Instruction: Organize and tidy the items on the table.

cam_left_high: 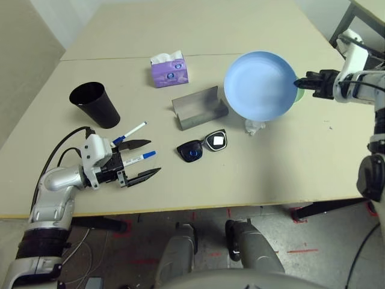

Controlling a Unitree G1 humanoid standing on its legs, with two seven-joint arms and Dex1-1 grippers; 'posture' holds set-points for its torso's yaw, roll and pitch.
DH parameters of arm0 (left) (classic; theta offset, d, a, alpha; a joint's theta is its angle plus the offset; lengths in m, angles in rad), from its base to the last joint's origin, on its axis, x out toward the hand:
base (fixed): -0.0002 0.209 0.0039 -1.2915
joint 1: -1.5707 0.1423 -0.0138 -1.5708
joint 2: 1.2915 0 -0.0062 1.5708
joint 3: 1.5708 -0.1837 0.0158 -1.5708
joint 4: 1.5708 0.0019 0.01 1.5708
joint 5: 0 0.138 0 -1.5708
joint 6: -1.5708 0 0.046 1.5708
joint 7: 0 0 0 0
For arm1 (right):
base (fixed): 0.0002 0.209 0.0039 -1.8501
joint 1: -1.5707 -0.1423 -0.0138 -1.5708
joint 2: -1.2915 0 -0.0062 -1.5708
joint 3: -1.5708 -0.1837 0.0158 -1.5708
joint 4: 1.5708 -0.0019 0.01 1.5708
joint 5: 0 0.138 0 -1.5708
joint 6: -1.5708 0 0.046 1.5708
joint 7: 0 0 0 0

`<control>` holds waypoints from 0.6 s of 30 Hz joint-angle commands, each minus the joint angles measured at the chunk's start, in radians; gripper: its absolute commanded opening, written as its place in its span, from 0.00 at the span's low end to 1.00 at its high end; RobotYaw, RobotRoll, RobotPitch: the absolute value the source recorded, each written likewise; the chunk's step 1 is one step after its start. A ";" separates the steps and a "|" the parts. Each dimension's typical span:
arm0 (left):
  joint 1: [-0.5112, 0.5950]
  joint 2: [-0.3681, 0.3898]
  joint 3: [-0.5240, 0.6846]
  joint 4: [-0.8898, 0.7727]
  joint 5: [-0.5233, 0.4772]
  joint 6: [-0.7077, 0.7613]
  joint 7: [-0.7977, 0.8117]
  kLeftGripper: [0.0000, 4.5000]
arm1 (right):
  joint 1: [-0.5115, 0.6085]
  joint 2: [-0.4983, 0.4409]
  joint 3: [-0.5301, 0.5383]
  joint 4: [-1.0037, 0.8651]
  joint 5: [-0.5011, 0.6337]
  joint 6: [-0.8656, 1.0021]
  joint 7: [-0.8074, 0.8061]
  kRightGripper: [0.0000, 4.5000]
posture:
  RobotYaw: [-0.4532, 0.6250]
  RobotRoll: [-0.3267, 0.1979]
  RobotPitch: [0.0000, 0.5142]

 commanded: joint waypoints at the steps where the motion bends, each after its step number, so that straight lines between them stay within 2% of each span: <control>1: 0.028 0.008 -0.016 0.000 0.027 -0.029 -0.008 1.00 | -0.023 0.020 -0.026 0.043 -0.007 -0.076 -0.039 0.00 | 0.31 0.62 0.31; 8: 0.057 0.009 -0.013 -0.012 0.021 -0.042 -0.004 1.00 | -0.033 0.048 -0.029 0.104 -0.032 -0.241 -0.119 0.00 | 0.32 0.62 0.31; 12: 0.065 0.008 -0.013 -0.020 0.021 -0.043 0.001 1.00 | -0.039 0.064 0.009 0.151 -0.084 -0.369 -0.137 0.00 | 0.33 0.62 0.32; 18: 0.075 0.009 -0.010 -0.027 0.021 -0.044 0.007 1.00 | -0.045 0.067 0.049 0.215 -0.142 -0.457 -0.127 0.00 | 0.34 0.62 0.32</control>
